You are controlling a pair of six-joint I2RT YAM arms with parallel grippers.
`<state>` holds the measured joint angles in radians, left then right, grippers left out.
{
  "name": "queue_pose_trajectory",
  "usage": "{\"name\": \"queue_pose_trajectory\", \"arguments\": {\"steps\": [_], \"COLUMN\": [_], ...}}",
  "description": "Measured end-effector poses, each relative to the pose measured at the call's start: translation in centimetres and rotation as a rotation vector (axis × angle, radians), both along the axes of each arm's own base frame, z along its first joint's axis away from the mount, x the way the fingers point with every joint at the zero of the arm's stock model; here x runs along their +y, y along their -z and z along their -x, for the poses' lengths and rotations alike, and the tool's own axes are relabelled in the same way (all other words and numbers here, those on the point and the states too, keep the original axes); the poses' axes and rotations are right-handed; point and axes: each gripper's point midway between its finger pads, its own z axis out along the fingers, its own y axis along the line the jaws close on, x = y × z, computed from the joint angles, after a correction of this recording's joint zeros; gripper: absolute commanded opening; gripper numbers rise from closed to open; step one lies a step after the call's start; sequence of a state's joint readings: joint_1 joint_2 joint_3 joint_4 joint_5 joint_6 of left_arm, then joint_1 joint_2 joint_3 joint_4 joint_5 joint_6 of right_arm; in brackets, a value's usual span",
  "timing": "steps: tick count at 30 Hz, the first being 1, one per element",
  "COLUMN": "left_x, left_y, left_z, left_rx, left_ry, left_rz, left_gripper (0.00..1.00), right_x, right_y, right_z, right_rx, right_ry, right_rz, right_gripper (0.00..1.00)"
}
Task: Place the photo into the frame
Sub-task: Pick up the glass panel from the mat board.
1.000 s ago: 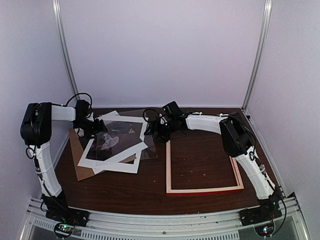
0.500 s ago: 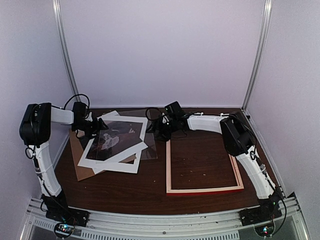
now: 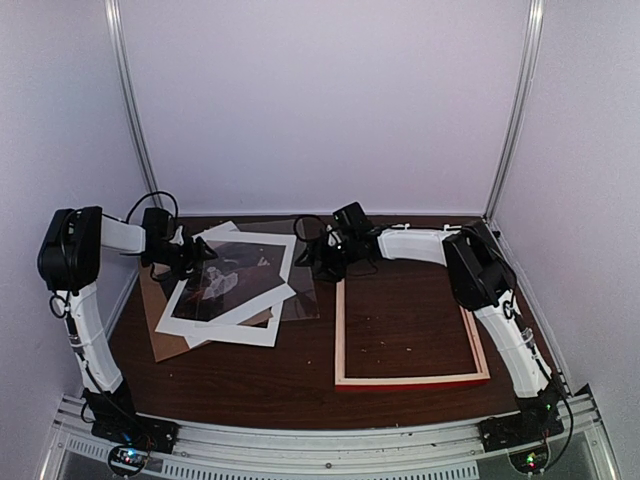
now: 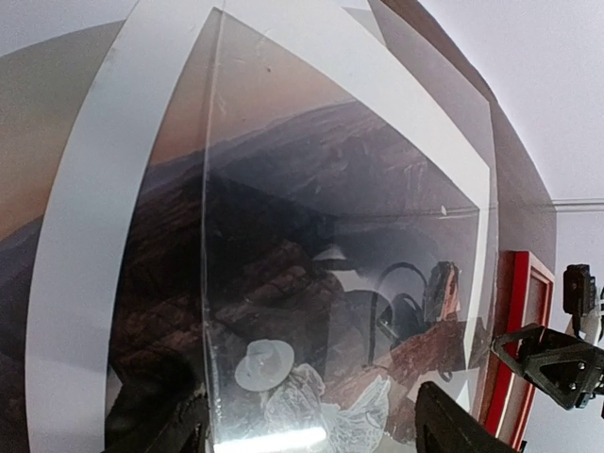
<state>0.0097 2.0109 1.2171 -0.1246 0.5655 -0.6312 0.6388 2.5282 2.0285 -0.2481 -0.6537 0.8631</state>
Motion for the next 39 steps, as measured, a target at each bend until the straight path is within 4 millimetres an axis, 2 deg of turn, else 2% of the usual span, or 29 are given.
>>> {"name": "queue_pose_trajectory", "arguments": {"steps": [8, 19, 27, 31, 36, 39], "left_x": [-0.6, -1.6, -2.1, -2.4, -3.0, -3.2], "left_y": [-0.3, -3.7, -4.8, -6.0, -7.5, -7.7], "left_z": [1.3, 2.0, 1.9, 2.0, 2.5, 2.7], "left_rx": [0.026, -0.017, -0.039, -0.063, -0.089, -0.088], "left_ry": [0.006, 0.026, 0.039, 0.053, 0.074, 0.084], "left_rz": [0.044, 0.125, 0.153, 0.16, 0.155, 0.152], "left_gripper": [0.72, 0.69, 0.69, 0.68, 0.65, 0.62], "right_x": [-0.7, -1.2, -1.3, -1.3, -1.3, -1.2], "right_y": [0.1, 0.2, 0.2, 0.2, 0.2, 0.1], "right_z": [0.0, 0.4, 0.5, 0.6, 0.7, 0.9], "right_rx": [-0.026, -0.048, -0.056, -0.062, -0.068, -0.075], "right_ry": [-0.03, -0.067, -0.077, -0.083, -0.095, -0.115], "right_rz": [0.031, 0.068, 0.074, 0.076, 0.075, 0.068], "right_gripper": [0.69, 0.68, 0.68, 0.68, 0.68, 0.68]}}
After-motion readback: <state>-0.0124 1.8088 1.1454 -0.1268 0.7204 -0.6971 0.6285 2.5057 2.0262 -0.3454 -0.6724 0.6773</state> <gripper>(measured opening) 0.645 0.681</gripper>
